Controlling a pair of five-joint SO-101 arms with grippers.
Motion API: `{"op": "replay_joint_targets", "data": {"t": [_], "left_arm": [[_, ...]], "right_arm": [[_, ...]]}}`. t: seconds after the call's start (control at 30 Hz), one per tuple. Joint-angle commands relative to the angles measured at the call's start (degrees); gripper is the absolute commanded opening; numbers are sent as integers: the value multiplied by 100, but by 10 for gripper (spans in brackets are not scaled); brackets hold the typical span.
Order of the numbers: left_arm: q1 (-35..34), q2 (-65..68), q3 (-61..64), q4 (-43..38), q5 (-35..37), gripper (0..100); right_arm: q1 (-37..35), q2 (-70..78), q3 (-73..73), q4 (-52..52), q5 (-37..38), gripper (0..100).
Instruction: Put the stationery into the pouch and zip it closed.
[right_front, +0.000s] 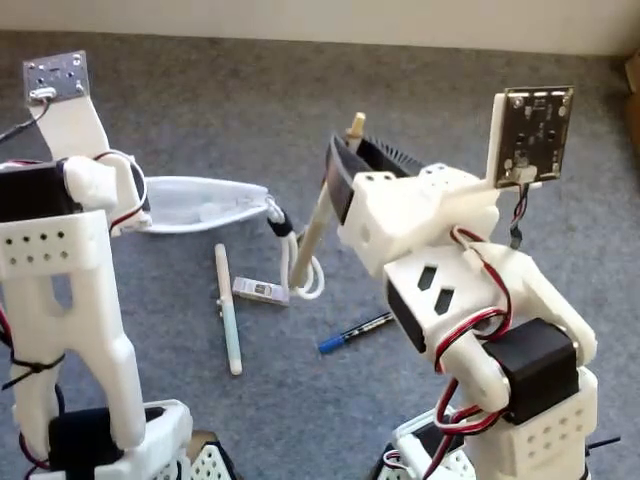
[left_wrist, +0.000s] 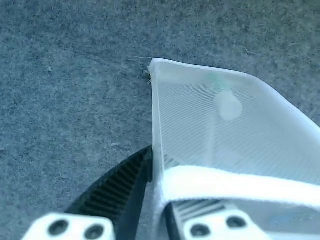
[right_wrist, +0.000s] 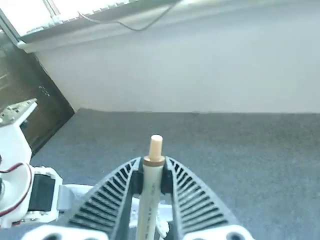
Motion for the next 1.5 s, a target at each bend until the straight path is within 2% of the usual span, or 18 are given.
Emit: {"op": "replay_joint_targets", "data": {"t": [0.0,0.17,0.37,0.43,0.63,1.0,1.1,1.27,1.47], "left_arm": [[110,66,-338,18,105,7],[110,110,-330,53,105,7],[110,119,-330,53,105,7],[110,101,-242,35,105,7],[101,92,-22,9,88,7],[101,92,-22,9,88,7],[101,92,-22,9,88,7],[101,92,-22,9,88,7],[101,92,-22,9,88,7]], "right_arm": [[-48,-145,-40,-857,519,4],[-84,-110,-31,-1596,677,4],[-884,-40,31,-2185,703,4],[-1095,48,154,-2501,967,4],[-1499,189,1095,-3855,1837,4],[-1675,224,2545,-5569,1934,4],[-1666,180,2897,-5745,2066,4],[-1692,180,3248,-5771,3086,4],[-1692,180,3714,-5771,3437,4]]}}
